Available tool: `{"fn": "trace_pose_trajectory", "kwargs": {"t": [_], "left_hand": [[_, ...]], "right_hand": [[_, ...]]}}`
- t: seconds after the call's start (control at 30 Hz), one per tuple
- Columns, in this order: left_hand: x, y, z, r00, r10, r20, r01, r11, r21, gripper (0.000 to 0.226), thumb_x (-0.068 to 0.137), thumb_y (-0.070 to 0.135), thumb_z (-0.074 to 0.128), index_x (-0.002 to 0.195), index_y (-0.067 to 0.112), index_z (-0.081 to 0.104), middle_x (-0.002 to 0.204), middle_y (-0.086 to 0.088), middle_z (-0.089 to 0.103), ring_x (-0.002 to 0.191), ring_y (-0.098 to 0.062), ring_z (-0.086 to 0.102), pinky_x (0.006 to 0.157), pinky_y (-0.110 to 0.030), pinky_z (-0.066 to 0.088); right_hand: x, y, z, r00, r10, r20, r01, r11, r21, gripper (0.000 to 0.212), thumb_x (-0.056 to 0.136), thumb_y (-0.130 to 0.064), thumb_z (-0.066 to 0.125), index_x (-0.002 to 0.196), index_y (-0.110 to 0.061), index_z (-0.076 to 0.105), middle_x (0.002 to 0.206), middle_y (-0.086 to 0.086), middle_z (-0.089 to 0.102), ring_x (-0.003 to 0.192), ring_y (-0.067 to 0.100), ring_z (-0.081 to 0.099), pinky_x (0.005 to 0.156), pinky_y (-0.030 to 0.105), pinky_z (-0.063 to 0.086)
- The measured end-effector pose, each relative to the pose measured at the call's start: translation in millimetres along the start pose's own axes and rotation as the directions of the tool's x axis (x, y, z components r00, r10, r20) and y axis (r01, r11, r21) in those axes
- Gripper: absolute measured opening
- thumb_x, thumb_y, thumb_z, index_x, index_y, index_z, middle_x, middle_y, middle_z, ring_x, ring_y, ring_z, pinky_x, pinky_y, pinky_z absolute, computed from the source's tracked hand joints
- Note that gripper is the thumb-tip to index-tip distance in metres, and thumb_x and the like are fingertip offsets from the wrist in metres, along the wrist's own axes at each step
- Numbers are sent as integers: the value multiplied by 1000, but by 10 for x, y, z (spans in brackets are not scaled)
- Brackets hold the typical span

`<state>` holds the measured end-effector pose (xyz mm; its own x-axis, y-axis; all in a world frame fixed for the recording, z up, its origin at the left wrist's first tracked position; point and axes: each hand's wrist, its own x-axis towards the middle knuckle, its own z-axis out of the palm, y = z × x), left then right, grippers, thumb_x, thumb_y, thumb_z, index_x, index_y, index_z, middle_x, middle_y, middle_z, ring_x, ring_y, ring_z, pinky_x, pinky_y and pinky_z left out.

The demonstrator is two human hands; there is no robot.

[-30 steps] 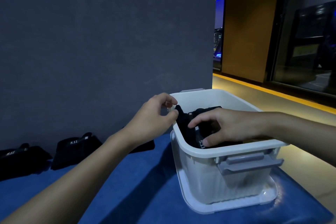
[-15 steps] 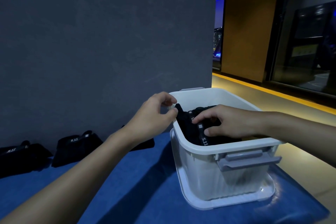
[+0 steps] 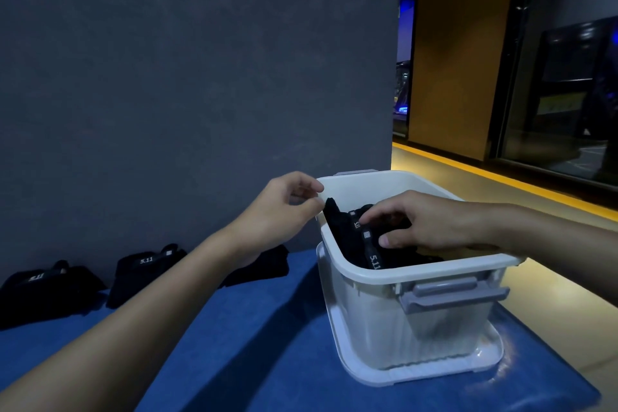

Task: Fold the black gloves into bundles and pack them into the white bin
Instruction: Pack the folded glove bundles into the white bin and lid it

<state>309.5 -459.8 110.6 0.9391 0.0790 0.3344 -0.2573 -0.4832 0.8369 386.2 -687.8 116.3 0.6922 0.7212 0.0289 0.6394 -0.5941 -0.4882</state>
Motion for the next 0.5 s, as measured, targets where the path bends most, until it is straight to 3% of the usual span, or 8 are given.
{"fn": "trace_pose_trajectory", "kwargs": {"t": [0.17,0.27,0.33,0.4,0.5], "left_hand": [[-153,23,-131,999,4,-33,-5,999,-41,10,96,19,63,104,22,67,101,11,68,95,-2,65,99,-38,54],[-292,-23,-260,998,4,-65,-7,999,-41,9,96,19,62,102,24,66,95,13,65,93,-3,63,98,-37,54],[-380,-86,-368,995,13,-99,-14,1000,-9,9,97,18,61,102,23,65,96,10,65,91,-6,63,89,-30,56],[-465,-183,-488,991,10,-132,-6,1000,31,9,97,17,60,102,23,64,98,8,65,85,-5,62,70,-19,53],[-602,-393,-668,983,-9,-183,22,997,71,8,97,16,59,102,22,63,94,6,63,66,-1,58,57,-15,44]], "right_hand": [[-102,-230,-109,997,45,-68,-39,996,85,34,90,-17,67,121,-33,63,113,-14,65,102,2,60,81,14,46],[-146,-514,-100,992,29,-123,-17,994,103,30,90,-21,67,118,-33,64,111,-13,64,99,7,61,73,11,47],[-145,-744,-23,985,-8,-170,35,986,162,25,91,-20,66,115,-27,66,109,-8,65,91,9,62,70,14,50],[-105,-977,101,972,-68,-226,112,975,192,22,90,-17,67,112,-21,68,99,-5,66,77,4,59,73,25,53],[12,-1301,346,953,-165,-254,223,950,219,22,89,-10,67,111,-12,69,94,1,67,76,-1,57,69,11,47]]}}
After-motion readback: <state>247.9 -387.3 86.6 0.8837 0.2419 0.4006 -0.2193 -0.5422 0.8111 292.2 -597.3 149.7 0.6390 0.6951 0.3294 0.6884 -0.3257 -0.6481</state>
